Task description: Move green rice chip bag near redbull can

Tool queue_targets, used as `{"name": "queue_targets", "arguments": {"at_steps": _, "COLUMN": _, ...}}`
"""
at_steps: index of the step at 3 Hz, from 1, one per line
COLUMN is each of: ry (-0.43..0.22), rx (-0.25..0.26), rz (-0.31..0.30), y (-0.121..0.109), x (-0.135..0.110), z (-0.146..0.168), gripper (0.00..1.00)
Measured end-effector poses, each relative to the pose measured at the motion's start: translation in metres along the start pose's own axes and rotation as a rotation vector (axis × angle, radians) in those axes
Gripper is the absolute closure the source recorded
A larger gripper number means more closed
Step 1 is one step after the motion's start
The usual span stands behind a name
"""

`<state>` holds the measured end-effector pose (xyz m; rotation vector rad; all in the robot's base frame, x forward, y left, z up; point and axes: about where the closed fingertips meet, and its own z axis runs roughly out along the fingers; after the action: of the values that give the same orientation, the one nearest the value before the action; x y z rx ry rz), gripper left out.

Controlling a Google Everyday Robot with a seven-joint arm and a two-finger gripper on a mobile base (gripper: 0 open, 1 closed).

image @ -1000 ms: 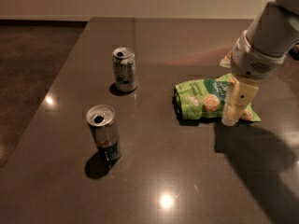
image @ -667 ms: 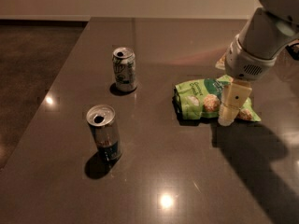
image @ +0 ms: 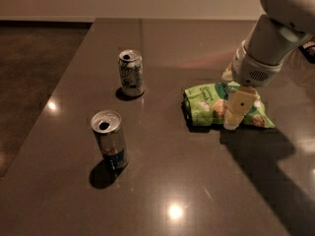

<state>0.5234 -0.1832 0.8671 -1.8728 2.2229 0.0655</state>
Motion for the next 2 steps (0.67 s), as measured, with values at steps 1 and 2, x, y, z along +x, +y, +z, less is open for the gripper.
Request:
{"name": "queue_targets", "arguments": {"at_steps": 1, "ry": -0.012, "rx": -0.011, "rz": -0.010, "y": 0.002, "x": -0.008, "z": 0.000, "gripper": 0.38}}
{"name": "queue_targets", "arguments": {"at_steps": 2, "ry": -0.030, "rx": -0.019, "rz": -0.033, "y": 0.009, "x": -0.022, "z": -0.002, "gripper": 0.62}}
